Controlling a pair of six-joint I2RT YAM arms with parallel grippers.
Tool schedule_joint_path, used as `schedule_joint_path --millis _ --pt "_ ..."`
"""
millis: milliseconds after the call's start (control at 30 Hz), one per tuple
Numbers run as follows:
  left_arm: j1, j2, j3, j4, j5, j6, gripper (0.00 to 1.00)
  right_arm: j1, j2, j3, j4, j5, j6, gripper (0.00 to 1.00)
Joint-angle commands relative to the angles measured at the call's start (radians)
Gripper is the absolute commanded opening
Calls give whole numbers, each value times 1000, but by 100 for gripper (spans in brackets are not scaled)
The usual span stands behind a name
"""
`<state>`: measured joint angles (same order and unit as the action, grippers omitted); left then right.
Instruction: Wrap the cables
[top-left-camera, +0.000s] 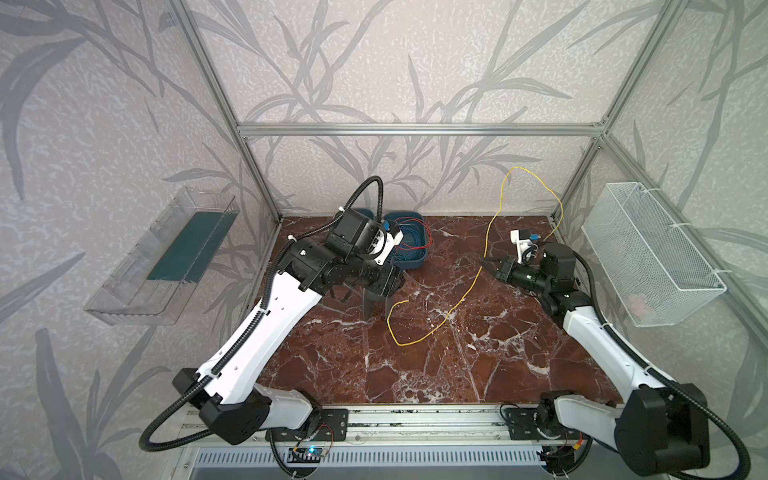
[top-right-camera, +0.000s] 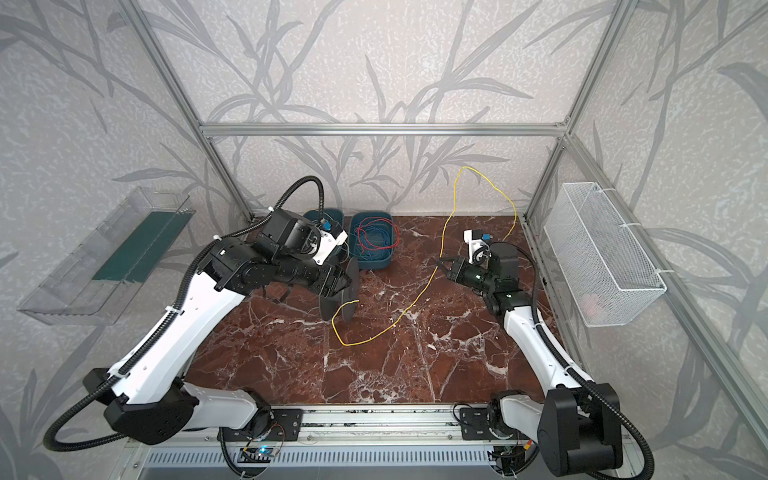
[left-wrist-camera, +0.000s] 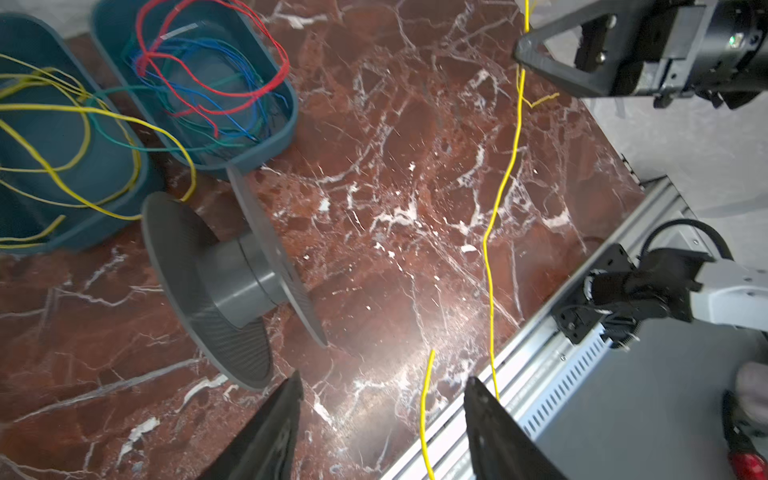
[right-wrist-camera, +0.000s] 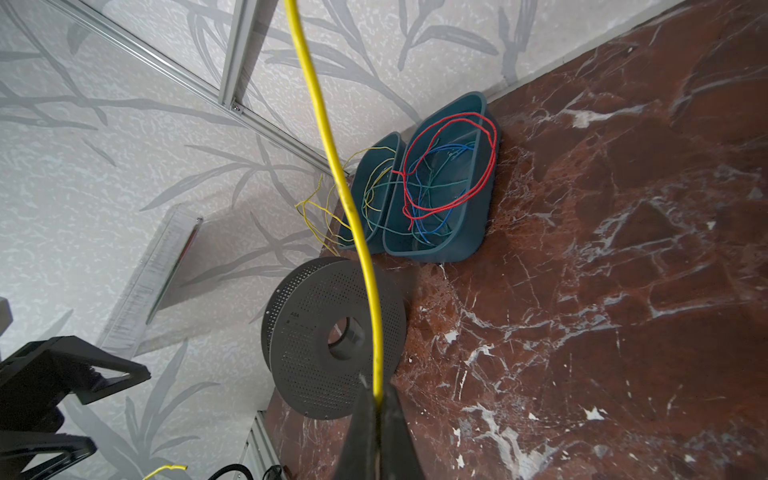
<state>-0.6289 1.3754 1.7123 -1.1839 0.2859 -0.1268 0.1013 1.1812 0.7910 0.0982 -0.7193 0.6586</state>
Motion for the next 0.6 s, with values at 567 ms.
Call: schedule_joint_path --millis 567 --pt "-57 65 -47 -133 -21 46 40 9 -15 74 -1 51 -29 0"
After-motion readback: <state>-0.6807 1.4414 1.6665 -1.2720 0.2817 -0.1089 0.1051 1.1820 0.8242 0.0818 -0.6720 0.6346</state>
